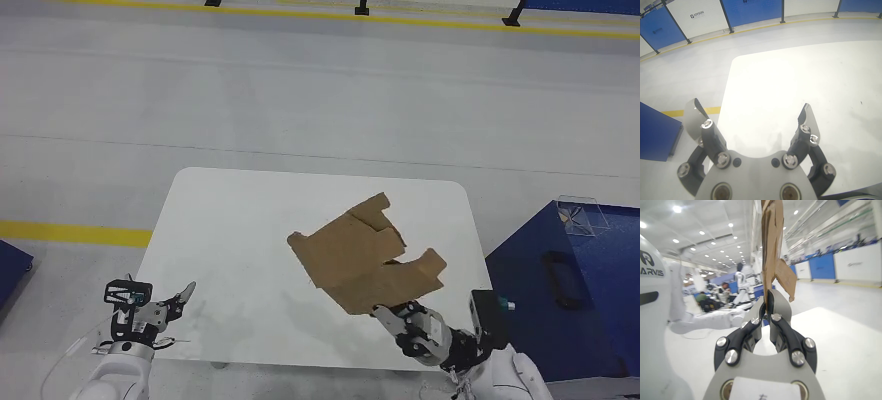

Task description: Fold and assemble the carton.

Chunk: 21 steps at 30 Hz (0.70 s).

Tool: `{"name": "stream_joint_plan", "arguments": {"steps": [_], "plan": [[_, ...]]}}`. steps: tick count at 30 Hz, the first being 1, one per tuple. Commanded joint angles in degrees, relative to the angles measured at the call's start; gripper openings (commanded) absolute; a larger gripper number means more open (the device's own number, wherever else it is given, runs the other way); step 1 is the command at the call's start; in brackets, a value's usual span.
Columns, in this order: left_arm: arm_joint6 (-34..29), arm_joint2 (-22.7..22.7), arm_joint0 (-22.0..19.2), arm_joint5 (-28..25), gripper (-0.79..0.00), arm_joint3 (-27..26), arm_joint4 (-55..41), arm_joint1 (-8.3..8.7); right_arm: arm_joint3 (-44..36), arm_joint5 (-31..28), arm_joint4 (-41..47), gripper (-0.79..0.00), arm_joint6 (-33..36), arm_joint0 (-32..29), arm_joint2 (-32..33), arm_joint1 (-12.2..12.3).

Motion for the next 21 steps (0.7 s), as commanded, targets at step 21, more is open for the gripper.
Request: {"name": "stream_joint_plan", "arguments": {"steps": [21], "plan": [[0.0,0.0,0.0,0.0,0.0,0.0,0.0,0.0,11.9,5.8,38.7,-0.785,23.1,7.2,-11.6,2.4]]}}
